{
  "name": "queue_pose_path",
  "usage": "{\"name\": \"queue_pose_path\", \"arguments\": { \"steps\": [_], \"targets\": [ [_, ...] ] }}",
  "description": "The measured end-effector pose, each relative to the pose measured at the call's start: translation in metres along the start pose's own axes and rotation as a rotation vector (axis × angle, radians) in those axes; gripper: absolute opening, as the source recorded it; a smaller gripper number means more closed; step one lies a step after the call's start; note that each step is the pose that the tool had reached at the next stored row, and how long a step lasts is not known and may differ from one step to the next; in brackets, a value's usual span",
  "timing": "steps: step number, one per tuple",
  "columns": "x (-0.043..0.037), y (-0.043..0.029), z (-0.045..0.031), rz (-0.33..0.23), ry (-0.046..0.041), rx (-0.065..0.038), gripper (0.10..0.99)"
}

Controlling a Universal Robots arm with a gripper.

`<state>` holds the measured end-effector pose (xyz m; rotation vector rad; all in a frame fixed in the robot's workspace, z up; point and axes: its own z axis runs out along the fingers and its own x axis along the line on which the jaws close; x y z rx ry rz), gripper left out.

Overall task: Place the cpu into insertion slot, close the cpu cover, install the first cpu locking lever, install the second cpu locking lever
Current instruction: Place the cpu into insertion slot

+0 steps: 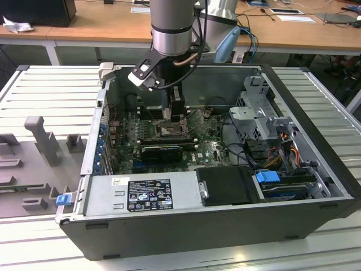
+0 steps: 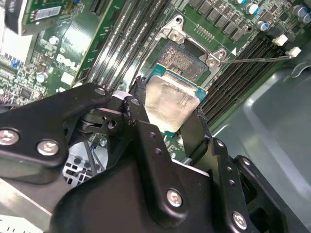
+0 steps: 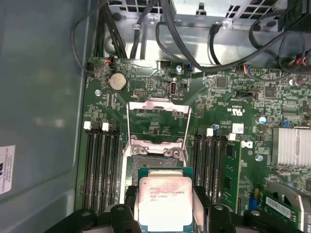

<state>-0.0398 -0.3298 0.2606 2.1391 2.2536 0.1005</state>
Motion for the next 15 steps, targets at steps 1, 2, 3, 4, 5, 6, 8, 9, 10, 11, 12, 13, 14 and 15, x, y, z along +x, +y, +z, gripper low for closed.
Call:
{"name": "queue_pose_path", "arguments": {
  "steps": [1,2,3,4,5,6,8,9,10,11,12,13,14,15],
  "targets": [
    [0.0002,-0.0001,0.0020,0.007,-0.0006,0.000,0.529],
    [0.0005,-0.0003,0.0039,0.011,-0.0009,0.000,0.529],
    [0.0009,-0.0005,0.0076,0.018,-0.0013,0.000,0.529],
    [0.0012,-0.0006,0.0100,0.021,-0.0015,0.000,0.529],
    [0.0016,-0.0008,0.0118,0.022,-0.0015,0.000,0.529],
    [0.0024,-0.0009,0.0147,0.022,-0.0016,0.000,0.529],
    [0.0038,-0.0020,0.0216,0.023,-0.0018,0.000,0.529],
    [0.0038,-0.0027,0.0233,0.023,-0.0018,0.000,0.529],
    [0.0039,-0.0047,0.0262,0.024,-0.0019,0.000,0.529],
    [0.0041,-0.0060,0.0279,0.025,-0.0020,0.000,0.529],
    [0.0046,-0.0068,0.0301,0.028,-0.0021,0.000,0.529],
    [0.0050,-0.0071,0.0335,0.041,-0.0030,-0.001,0.529],
    [0.0053,-0.0072,0.0350,0.046,-0.0035,-0.001,0.529],
    [0.0056,-0.0073,0.0367,0.049,-0.0037,-0.001,0.529]
  ]
}}
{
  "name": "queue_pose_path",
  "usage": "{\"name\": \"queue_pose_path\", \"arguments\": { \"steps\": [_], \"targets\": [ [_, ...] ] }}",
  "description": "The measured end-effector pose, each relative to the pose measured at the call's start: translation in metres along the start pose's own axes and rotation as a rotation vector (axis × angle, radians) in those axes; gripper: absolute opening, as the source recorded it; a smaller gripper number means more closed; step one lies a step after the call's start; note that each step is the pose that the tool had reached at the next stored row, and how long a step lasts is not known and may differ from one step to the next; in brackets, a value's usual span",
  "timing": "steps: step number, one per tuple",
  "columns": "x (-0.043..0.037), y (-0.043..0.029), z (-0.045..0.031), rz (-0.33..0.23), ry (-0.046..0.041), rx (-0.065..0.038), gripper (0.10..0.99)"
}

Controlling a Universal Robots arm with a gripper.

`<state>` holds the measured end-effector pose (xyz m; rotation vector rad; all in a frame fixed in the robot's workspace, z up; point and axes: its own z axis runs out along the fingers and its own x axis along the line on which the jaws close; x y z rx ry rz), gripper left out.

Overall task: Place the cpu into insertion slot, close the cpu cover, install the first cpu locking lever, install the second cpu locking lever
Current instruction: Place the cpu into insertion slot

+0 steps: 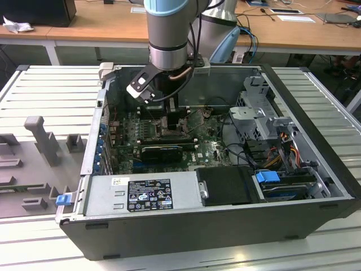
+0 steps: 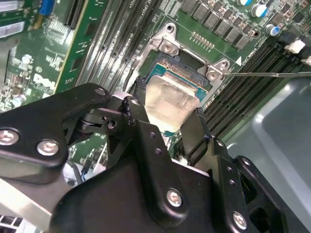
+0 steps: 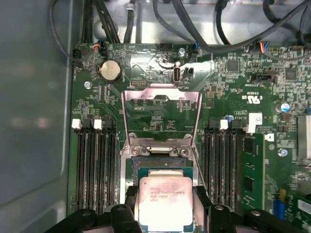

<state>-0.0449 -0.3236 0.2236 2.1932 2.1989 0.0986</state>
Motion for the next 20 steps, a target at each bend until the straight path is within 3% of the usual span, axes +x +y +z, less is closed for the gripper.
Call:
{"name": "queue_pose_path", "arguments": {
  "steps": [8,20],
  "targets": [
    [0.0009,-0.0001,0.0131,0.002,-0.0004,0.000,0.529],
    [0.0011,0.0000,0.0202,0.014,-0.0030,0.000,0.529]
  ]
}}
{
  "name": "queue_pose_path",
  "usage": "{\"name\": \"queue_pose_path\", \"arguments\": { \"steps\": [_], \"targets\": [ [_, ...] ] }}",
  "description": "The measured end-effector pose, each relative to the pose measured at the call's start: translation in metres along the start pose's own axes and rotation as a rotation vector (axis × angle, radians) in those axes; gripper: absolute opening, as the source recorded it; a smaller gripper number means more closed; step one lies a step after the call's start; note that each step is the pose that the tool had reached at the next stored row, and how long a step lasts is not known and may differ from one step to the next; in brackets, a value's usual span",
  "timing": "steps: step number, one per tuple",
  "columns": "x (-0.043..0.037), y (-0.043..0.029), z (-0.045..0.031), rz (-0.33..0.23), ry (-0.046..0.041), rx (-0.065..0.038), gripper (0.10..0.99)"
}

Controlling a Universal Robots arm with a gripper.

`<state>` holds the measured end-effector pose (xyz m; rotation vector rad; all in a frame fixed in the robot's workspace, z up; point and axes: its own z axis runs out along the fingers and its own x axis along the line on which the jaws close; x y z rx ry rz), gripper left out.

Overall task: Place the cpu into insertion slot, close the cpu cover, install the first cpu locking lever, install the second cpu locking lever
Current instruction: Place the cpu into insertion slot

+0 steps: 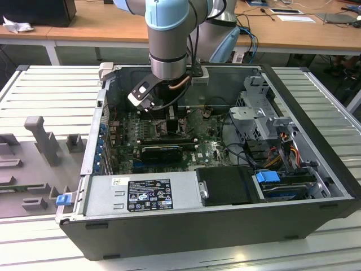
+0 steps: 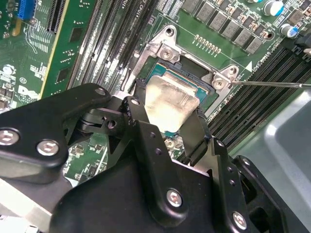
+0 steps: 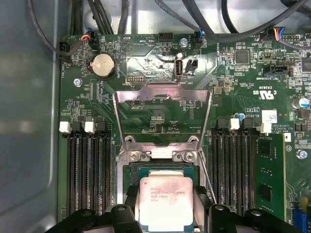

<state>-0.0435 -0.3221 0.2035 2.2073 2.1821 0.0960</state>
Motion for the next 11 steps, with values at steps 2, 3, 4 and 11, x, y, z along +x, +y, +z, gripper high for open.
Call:
{"name": "queue_pose_path", "arguments": {
  "steps": [2,3,4,11],
  "targets": [
    [0.0003,0.0000,0.0004,0.000,0.0001,0.000,0.529],
    [0.0003,-0.0001,0.0011,0.000,0.0002,0.000,0.529],
    [0.0003,-0.0001,0.0017,0.000,0.0000,0.000,0.529],
    [0.0004,-0.0002,0.0023,0.000,0.0001,0.000,0.608]
  ]
}}
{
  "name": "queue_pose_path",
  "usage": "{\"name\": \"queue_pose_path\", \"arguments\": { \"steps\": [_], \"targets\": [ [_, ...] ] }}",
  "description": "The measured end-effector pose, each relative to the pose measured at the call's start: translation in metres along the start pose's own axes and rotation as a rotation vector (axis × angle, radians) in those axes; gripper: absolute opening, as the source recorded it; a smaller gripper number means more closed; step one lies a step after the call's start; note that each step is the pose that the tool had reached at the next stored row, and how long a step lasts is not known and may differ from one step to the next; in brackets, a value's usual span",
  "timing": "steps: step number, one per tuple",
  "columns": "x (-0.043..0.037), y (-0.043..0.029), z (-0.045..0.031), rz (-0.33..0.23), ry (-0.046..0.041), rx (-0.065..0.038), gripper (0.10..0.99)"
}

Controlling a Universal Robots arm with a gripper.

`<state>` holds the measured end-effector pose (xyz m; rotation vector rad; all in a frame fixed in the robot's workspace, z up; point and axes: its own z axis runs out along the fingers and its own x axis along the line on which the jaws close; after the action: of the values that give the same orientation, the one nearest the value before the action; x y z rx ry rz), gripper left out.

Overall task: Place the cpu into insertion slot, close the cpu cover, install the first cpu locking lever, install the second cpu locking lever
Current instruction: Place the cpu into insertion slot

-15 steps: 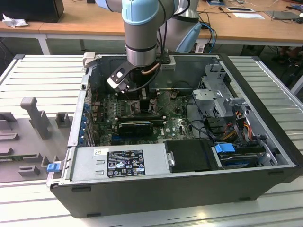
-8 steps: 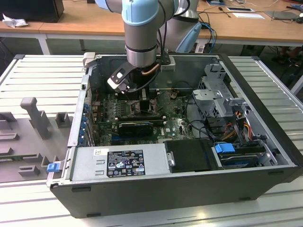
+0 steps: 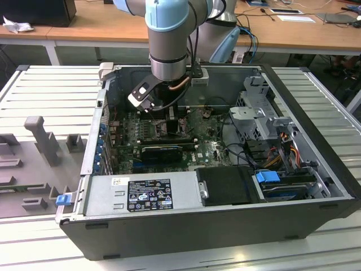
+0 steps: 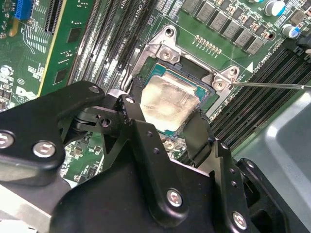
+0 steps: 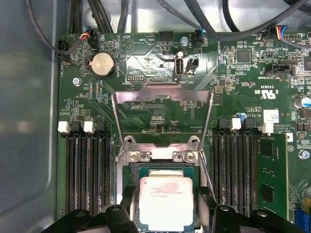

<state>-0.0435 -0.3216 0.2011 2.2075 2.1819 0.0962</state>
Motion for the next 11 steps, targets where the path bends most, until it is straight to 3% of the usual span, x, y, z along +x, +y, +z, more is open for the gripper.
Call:
{"name": "queue_pose_path", "arguments": {
  "steps": [11],
  "targets": [
    [0.0048,0.0006,-0.0019,0.000,0.0030,0.000,0.608]
  ]
}}
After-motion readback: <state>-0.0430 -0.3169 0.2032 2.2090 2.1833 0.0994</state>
